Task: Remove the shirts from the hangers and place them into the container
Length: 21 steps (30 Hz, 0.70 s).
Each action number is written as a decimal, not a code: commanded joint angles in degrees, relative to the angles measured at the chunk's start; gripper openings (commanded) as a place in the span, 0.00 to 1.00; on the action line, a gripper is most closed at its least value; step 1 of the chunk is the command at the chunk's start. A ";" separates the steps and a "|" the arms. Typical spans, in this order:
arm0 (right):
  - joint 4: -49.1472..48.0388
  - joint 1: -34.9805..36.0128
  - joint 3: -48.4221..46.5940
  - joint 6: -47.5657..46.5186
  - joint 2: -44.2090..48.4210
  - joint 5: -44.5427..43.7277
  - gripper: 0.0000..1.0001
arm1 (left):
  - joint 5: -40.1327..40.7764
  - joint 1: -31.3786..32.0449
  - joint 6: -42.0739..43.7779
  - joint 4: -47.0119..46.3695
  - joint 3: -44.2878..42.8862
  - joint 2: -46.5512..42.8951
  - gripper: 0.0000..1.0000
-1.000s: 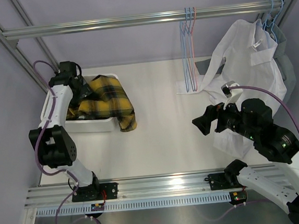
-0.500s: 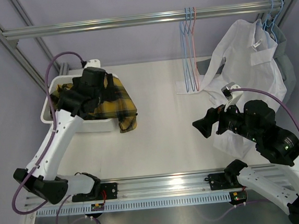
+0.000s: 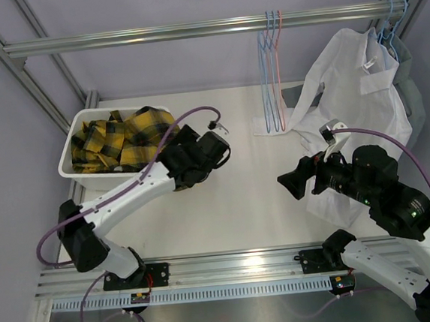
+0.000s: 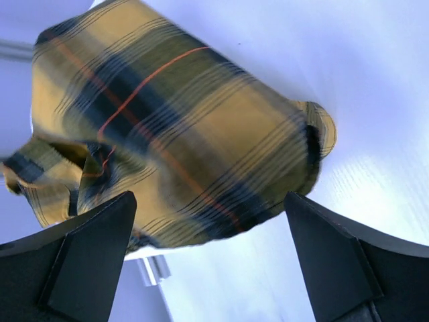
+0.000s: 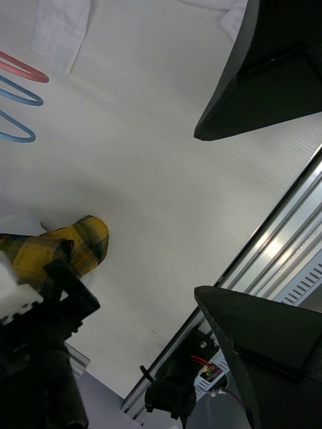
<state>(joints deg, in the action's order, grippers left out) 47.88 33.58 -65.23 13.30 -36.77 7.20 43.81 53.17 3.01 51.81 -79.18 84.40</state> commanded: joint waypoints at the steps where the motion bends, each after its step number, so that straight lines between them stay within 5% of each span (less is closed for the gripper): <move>1: -0.07 -0.10 -0.25 -0.38 0.82 0.97 0.99 | 4.44 2.20 6.57 -1.98 -2.56 4.27 0.99; 10: 0.20 -0.18 1.25 0.67 2.06 -0.26 1.00 | 5.58 3.87 14.39 -5.04 -1.34 12.62 0.99; 21: 0.20 -0.18 2.12 0.67 1.88 -0.43 0.99 | 17.09 1.33 22.04 -11.20 1.57 20.98 0.99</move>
<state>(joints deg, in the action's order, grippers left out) 48.31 33.58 -63.51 13.76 -34.96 6.98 54.28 55.96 21.08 44.14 -78.30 104.99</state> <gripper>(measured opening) 0.993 0.988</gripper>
